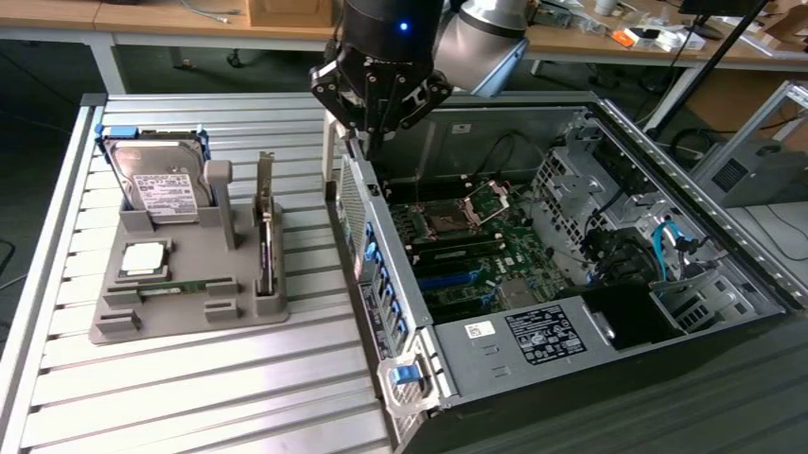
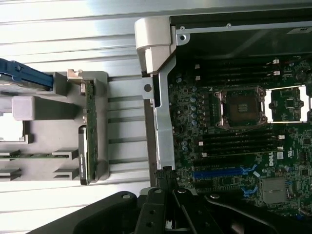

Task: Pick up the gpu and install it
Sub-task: 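Reach for the gpu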

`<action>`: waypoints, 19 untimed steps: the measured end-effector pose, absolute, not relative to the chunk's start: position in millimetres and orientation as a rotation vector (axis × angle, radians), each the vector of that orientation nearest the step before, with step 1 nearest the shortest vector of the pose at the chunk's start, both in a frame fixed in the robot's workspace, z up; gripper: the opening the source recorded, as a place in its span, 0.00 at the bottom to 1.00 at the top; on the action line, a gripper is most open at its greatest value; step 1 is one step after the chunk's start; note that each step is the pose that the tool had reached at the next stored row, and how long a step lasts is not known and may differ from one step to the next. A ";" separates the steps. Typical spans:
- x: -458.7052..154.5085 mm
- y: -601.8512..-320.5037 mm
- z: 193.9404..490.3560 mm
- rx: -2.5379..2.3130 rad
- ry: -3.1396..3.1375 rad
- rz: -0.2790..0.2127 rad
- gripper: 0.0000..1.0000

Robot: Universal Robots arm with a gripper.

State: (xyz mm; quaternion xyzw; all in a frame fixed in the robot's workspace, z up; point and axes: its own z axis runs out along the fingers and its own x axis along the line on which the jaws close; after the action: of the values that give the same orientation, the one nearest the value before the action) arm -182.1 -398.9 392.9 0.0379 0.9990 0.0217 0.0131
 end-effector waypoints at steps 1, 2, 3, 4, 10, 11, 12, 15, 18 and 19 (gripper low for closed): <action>-182.6 -398.9 392.8 0.118 3.112 0.068 0.10; -183.0 -398.9 392.8 0.118 3.112 0.068 0.10; -183.5 -398.9 392.8 0.118 3.112 0.068 0.10; -184.1 -398.9 392.8 0.118 3.112 0.068 0.10; -187.2 -398.9 392.8 0.118 3.112 0.068 0.10; -187.8 -398.9 392.8 0.118 3.112 0.068 0.10; -188.3 -398.9 392.7 0.118 3.112 0.068 0.10; -189.7 -398.9 392.7 0.118 3.112 0.068 0.10; -191.4 -399.0 392.7 0.118 3.112 0.068 0.10; -192.0 -398.9 392.8 0.118 3.112 0.068 0.10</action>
State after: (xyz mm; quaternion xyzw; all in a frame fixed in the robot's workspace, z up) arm -192.0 -398.9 392.8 0.0379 0.9990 0.0217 0.0131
